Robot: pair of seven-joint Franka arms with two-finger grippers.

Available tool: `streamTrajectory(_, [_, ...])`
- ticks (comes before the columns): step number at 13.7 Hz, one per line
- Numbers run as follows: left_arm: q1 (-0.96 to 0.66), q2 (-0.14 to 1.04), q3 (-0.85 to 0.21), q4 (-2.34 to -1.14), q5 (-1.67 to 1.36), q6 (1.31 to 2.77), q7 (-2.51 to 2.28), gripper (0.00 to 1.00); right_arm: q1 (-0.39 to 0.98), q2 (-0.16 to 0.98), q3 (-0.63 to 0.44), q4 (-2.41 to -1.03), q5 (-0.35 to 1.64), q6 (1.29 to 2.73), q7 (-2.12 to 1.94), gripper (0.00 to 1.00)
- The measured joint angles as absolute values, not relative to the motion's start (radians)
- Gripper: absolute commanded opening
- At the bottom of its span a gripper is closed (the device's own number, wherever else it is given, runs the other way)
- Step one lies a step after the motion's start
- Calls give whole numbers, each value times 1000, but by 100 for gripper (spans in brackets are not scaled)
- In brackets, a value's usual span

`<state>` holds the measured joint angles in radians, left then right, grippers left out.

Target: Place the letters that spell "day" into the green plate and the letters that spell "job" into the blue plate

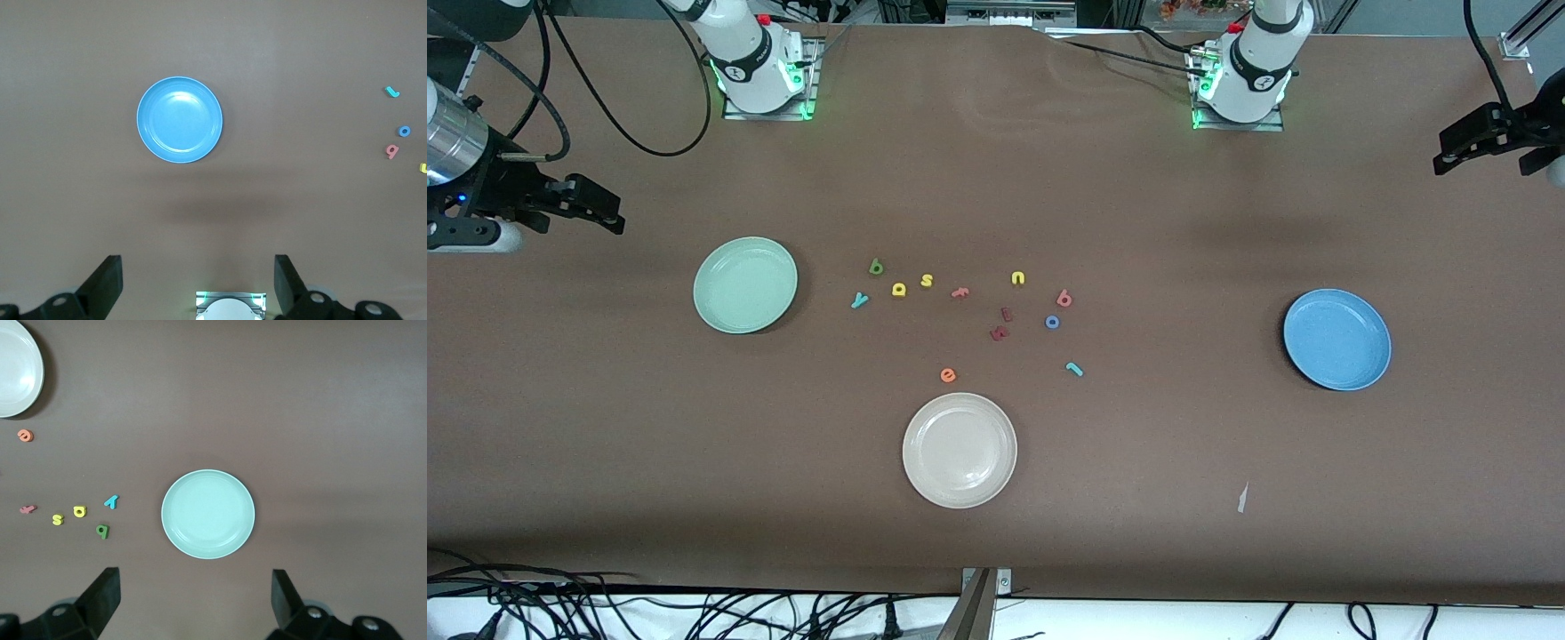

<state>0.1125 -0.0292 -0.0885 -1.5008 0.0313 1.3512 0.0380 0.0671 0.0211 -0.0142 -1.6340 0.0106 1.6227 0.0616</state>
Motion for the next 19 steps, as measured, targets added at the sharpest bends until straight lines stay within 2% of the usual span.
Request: streamTrajectory(19, [110,-29,-112,-1501,31,1340,38,100,67,21,-14,-1634,11,1622,62,100])
